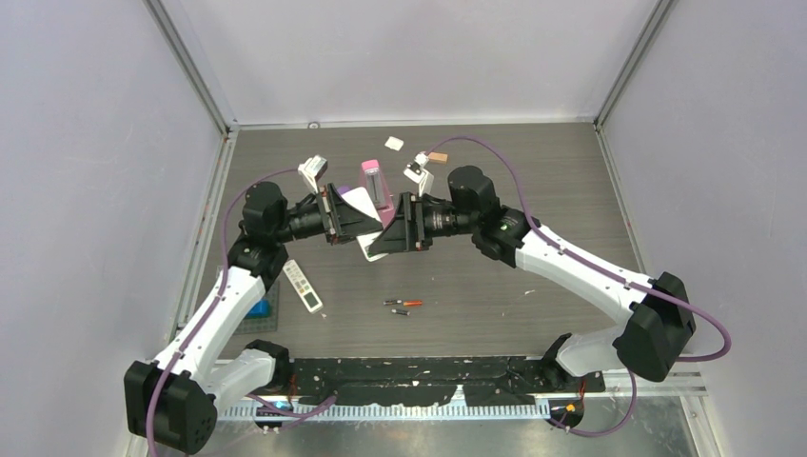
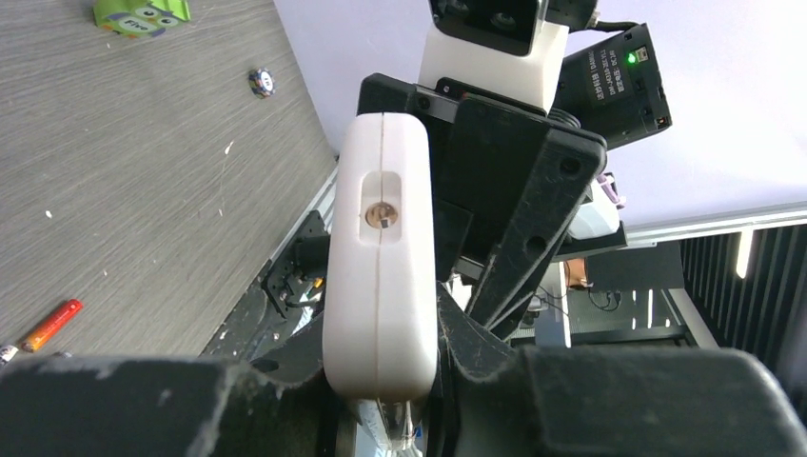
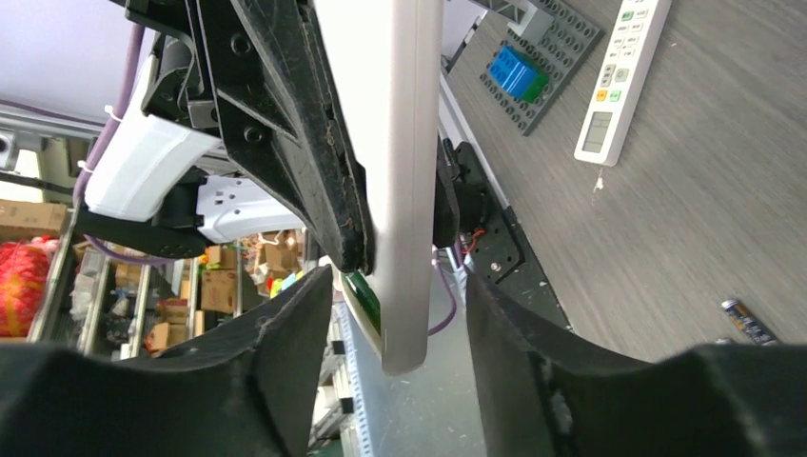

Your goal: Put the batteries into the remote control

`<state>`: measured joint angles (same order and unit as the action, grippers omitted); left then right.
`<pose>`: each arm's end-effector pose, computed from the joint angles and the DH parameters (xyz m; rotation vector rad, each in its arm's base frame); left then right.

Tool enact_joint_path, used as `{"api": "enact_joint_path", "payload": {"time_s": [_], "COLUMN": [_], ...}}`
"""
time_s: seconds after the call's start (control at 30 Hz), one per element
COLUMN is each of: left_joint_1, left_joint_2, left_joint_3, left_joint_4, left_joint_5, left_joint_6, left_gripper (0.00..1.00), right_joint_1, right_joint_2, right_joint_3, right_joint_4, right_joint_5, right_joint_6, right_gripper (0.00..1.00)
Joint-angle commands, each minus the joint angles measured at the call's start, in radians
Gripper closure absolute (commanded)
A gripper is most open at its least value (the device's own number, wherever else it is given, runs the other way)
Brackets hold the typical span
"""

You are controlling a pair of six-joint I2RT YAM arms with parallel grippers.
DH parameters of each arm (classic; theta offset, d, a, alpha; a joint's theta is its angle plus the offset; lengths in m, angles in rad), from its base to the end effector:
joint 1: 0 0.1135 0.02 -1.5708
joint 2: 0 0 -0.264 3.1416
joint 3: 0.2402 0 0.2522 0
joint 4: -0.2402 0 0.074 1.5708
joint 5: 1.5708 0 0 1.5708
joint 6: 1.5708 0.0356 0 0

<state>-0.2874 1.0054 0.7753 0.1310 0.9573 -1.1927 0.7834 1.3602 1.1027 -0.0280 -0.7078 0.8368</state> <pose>0.2073 -0.0916 0.3296 -0.0271 2.0214 -1.8183 0.2061 0.2379 0.3388 -0.5281 2.1291 1.6851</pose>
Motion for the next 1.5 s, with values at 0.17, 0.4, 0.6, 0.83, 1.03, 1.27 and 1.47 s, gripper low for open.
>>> {"api": "enact_joint_path", "payload": {"time_s": [0.17, 0.4, 0.6, 0.83, 1.03, 1.27, 1.47], "left_joint_1": [0.004, 0.004, 0.004, 0.004, 0.005, 0.027, 0.036], "left_joint_2": [-0.05, -0.102, -0.12, -0.13, -0.147, -0.186, -0.193], "left_joint_3": [-0.049, -0.106, -0.16, -0.182, -0.193, -0.233, -0.241], "left_joint_4": [0.262, 0.403, 0.504, 0.537, 0.517, 0.506, 0.501], "left_joint_5": [-0.036, -0.157, -0.206, -0.222, -0.229, -0.241, -0.257], "left_joint_6": [-0.146, -0.222, -0.29, -0.32, -0.312, -0.308, -0.304], "left_gripper": [1.0, 1.0, 1.0, 0.95, 0.63, 0.61, 0.7], "right_joint_1": [0.002, 0.002, 0.002, 0.002, -0.006, -0.047, -0.057], "right_joint_2": [-0.024, -0.027, -0.029, -0.019, -0.017, -0.019, -0.006], "right_joint_3": [-0.008, -0.061, -0.122, -0.139, -0.158, -0.163, -0.145], "right_joint_4": [0.139, 0.307, 0.469, 0.516, 0.54, 0.513, 0.48], "right_joint_5": [0.023, 0.062, 0.127, 0.143, 0.132, 0.064, 0.003], "right_joint_6": [0.065, 0.192, 0.316, 0.354, 0.374, 0.369, 0.333], "right_gripper": [0.29, 0.37, 0.53, 0.7, 0.87, 0.89, 0.89]}}
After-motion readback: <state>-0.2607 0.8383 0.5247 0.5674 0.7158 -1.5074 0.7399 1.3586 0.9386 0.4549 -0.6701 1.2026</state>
